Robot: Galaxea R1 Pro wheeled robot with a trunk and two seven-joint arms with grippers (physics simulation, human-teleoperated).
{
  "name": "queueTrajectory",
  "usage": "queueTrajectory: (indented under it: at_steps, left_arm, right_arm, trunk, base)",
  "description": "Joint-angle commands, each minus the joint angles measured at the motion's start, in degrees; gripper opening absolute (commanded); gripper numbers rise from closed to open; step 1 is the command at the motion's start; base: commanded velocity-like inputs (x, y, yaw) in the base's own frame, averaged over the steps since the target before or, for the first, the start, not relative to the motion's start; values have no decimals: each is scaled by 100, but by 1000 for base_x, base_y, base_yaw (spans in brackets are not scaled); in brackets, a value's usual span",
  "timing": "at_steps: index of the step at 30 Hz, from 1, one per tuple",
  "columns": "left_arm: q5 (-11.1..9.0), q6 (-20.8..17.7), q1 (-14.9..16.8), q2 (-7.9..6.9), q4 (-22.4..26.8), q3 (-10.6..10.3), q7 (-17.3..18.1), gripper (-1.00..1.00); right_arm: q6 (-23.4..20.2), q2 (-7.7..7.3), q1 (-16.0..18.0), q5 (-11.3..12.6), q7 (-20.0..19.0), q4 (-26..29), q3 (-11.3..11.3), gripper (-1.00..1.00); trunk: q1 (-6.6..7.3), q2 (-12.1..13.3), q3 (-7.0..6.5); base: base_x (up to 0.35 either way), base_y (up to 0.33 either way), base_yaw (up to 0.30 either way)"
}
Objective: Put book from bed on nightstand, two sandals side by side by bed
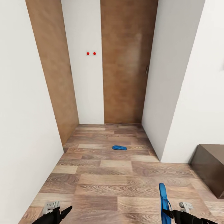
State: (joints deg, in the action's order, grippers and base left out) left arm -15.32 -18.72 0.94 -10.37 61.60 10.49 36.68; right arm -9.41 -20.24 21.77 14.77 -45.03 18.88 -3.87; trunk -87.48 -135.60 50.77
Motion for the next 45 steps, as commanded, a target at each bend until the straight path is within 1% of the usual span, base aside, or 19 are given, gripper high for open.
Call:
queueTrajectory:
  at_steps: [1,16,25,29,31,32,33,34,35,36,37,38,39,40,41,42,45]
  left_arm:
    - [-50,-53,3,0,1,6,14,100]
    - [-51,-53,3,0,1,6,14,100]
    - [-41,-53,3,2,-1,-2,14,100]
    - [-29,-53,3,51,-31,-14,8,100]
    - [17,-53,3,63,-98,-18,-14,100]
    - [110,-53,3,71,-169,-21,-55,100]
    - [350,-52,3,103,-300,-26,-124,100]
    - [533,-36,3,133,-402,-27,-160,100]
    - [637,-18,3,147,-456,-28,-175,100]
    - [1125,133,3,243,-599,-49,-199,100]
    - [1289,187,3,282,-632,-57,-204,100]
    - [1577,268,3,361,-681,-69,-211,100]
    - [1921,346,3,462,-726,-80,-217,100]
    - [2008,363,3,486,-735,-82,-218,100]
    - [2179,396,3,538,-753,-86,-224,100]
    - [2259,414,3,567,-763,-87,-228,100]
    - [2304,436,3,590,-765,-84,-230,100]
  right_arm:
    - [-61,2,3,43,-24,2,-26,-100]
    - [-61,2,3,40,-24,2,-26,-100]
    - [-61,2,3,41,-24,2,-26,-100]
    - [-61,2,3,39,-21,2,-26,-100]
    - [-61,2,3,38,-21,2,-26,-100]
    - [-61,2,3,36,-22,2,-26,-100]
    - [-61,2,3,37,-21,2,-26,-100]
    - [-61,2,3,36,-21,2,-26,-100]
    - [-61,2,3,35,-21,2,-26,-100]
    - [-61,4,3,32,-23,2,-26,-100]
    - [-61,4,3,31,-23,2,-26,-100]
    - [-61,5,3,29,-23,2,-26,-100]
    - [-61,6,3,27,-23,2,-26,-100]
    - [-61,5,3,27,-24,2,-26,-100]
    - [-61,5,3,26,-24,2,-26,-100]
    - [-61,6,3,26,-24,2,-26,-100]
    - [-61,9,3,20,-15,-9,-26,-100]
  trunk:
    - [-2,-2,6]
    - [-2,-2,0]
    - [-2,-2,-16]
    - [-2,-2,-17]
    - [-2,-2,-17]
    - [-2,-2,-17]
    - [-2,-2,-17]
    - [-2,-2,-17]
    - [-2,-2,-17]
    - [-2,-2,-17]
    - [-2,-2,-17]
    - [-2,-2,-17]
    - [-2,-2,-17]
    - [-2,-2,-17]
    - [-2,-2,-17]
    - [-2,-2,-17]
    - [-2,-2,-17]
  base:
    - [330,0,0]
    - [330,0,-3]
    - [330,0,-143]
    - [330,0,-15]
    - [330,0,-4]
    - [329,0,-1]
    - [330,0,-1]
    - [330,0,0]
    - [330,0,0]
    - [330,0,0]
    - [330,0,0]
    - [326,0,0]
    - [298,0,0]
    - [291,0,0]
    - [264,0,0]
    - [207,0,0]
    - [107,0,0]
